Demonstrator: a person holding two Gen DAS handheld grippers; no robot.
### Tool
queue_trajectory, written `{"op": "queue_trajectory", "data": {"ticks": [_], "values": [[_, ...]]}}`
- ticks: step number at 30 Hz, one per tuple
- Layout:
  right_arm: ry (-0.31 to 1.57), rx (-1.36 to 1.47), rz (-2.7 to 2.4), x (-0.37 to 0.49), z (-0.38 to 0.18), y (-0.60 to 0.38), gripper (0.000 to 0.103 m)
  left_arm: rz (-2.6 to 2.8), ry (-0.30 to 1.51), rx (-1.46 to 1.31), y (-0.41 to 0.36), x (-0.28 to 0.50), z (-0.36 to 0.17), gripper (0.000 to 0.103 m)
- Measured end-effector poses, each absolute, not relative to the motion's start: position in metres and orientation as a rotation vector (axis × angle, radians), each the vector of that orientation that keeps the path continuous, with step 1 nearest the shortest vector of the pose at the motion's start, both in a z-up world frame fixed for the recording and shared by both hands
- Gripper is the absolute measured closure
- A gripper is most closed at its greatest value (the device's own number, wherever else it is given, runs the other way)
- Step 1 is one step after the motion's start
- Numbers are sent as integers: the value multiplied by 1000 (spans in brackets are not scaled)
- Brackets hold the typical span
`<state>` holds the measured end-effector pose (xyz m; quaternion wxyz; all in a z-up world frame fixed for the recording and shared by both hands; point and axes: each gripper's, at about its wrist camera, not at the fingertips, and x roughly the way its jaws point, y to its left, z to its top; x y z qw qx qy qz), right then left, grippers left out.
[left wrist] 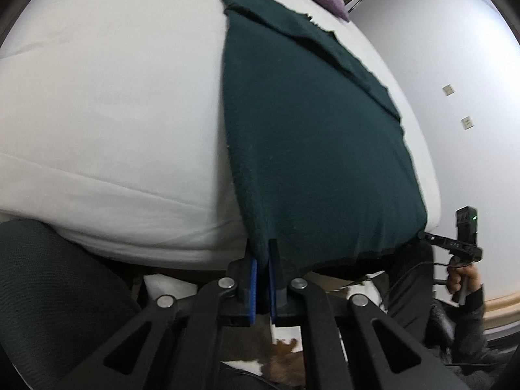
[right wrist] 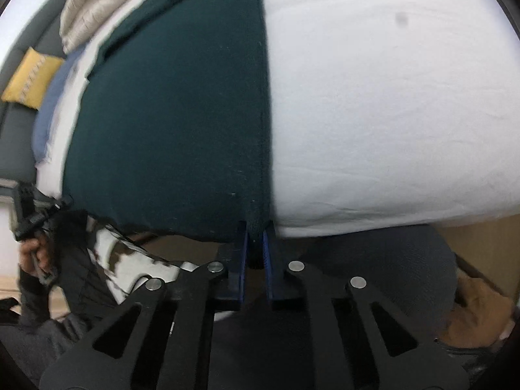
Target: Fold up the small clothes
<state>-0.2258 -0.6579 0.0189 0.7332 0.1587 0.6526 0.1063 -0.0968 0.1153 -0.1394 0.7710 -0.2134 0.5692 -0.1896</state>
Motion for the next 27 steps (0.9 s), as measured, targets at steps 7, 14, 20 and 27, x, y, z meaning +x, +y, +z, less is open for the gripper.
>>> {"op": "queue_trajectory", "data": {"ticks": [7,14,20,27], "values": [[1260,502,310,-230,64,-661,96,-493,1144,-615,128,-95,-113,97],[1093,625,418,-211,112,-649,97,-564,1021,-754,138,-85,-81,97],[996,707,436,-188,131,-637,97,-595,944,-862,148,-67,-63,97],[904,782,432,-157,148,-650,97,-602,875,-933,158,-32,-47,97]]}}
